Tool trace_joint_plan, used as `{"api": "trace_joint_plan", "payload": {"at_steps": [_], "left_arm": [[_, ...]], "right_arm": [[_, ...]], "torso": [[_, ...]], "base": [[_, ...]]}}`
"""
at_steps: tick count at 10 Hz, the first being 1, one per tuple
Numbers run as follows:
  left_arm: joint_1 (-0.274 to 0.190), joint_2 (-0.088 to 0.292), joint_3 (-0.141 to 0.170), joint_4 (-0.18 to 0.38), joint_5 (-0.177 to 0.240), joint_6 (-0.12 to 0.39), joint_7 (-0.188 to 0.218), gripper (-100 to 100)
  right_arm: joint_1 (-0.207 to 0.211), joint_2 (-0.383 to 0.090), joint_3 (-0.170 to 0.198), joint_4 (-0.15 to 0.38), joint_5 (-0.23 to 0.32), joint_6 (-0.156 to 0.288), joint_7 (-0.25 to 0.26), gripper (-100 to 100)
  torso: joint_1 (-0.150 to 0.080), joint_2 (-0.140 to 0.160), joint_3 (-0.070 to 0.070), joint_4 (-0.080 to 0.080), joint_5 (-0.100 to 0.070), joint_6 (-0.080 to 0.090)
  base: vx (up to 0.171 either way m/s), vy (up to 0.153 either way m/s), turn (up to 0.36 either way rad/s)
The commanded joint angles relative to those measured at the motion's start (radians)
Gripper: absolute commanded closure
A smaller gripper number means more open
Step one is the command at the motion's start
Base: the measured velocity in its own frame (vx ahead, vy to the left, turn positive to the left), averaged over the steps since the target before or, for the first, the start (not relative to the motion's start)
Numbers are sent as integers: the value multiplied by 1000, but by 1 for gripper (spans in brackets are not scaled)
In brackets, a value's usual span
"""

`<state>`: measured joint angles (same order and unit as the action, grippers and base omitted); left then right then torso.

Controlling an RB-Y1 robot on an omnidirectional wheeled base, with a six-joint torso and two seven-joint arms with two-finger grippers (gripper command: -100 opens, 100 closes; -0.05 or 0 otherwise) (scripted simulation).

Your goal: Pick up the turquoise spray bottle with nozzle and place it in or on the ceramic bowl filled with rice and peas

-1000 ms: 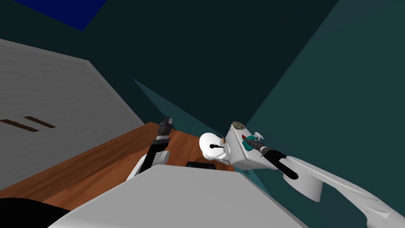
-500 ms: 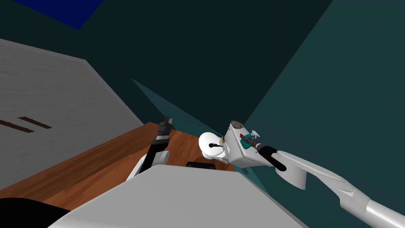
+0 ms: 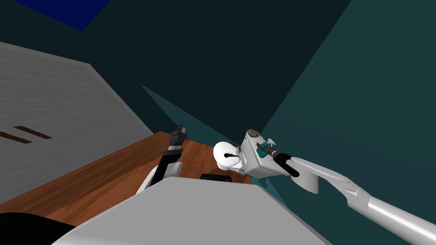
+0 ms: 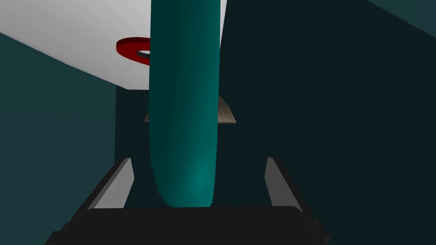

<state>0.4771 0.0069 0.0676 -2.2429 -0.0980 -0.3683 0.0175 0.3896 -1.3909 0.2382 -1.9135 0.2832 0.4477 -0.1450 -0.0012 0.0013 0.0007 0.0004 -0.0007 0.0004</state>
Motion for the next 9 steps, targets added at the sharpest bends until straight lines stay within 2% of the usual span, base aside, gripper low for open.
{"api": "trace_joint_plan", "payload": {"at_steps": [1,2,6,7,8,9], "left_arm": [[0,0,0,0,0,0,0,0],[0,0,0,0,0,0,0,0],[0,0,0,0,0,0,0,0],[0,0,0,0,0,0,0,0],[0,0,0,0,0,0,0,0],[0,0,0,0,0,0,0,0]], "right_arm": [[0,0,0,0,0,0,0,-100],[-3,0,3,1,0,1,-1,100],[-3,0,3,0,0,1,-1,100],[-3,0,3,0,0,1,-1,0],[37,13,-37,-9,-2,-16,13,100],[69,31,-69,-19,-6,-33,31,100]], "torso": [[0,0,0,0,0,0],[1,-1,0,0,0,0],[1,-1,-1,0,1,0],[1,-1,-1,0,1,0],[1,-1,-1,0,0,0],[2,-2,-1,-1,0,0]], "base": [[-7,-8,2],[0,0,0],[0,0,0],[0,0,0],[16,16,25],[35,27,28]]}}
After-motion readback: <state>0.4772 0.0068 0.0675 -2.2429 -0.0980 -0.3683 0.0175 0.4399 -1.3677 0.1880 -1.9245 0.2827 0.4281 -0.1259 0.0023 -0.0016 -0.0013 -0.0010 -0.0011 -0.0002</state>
